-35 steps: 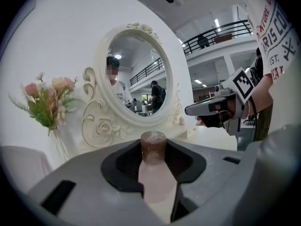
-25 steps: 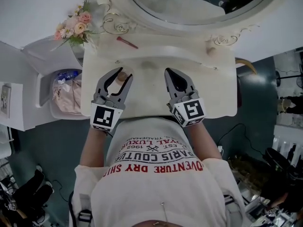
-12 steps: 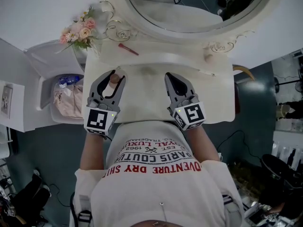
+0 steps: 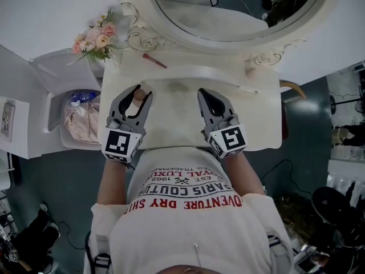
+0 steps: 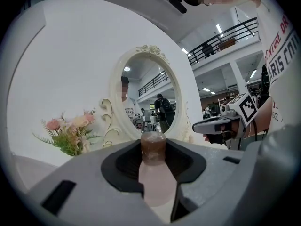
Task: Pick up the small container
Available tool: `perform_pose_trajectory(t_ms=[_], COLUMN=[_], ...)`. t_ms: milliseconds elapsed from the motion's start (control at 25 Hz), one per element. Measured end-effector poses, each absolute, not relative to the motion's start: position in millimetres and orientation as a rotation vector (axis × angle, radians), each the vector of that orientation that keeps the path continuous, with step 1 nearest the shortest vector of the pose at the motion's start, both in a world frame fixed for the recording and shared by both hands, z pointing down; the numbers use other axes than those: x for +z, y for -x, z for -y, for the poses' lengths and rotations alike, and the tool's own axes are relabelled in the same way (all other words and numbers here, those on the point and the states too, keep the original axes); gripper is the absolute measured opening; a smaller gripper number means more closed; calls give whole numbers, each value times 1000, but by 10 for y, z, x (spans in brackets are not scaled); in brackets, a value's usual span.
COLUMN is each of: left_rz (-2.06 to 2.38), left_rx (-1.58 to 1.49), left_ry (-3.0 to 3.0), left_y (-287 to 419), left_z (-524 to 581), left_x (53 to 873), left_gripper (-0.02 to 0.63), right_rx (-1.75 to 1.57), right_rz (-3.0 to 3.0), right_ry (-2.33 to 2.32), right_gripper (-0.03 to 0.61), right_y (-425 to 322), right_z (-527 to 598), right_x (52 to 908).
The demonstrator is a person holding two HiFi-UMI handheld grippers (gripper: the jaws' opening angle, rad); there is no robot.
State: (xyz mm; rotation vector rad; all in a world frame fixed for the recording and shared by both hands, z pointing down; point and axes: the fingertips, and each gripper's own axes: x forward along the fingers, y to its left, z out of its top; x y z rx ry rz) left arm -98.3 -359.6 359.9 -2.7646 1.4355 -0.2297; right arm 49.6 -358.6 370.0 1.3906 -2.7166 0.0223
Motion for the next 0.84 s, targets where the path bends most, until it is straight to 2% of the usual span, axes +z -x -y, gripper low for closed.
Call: perform_pose_trajectory(t_ms=[840], left_rz=[-1399], left_rx=[-222], left_ry=[2789], left_y=[966], left_z=[3612], left_x=[3591], left_gripper=[146], right_rx=[21], right_rz=[2700], right_ry=[-1417], right_gripper=[-2], right_y=[-473], right_z=[3649], right_x=[3671])
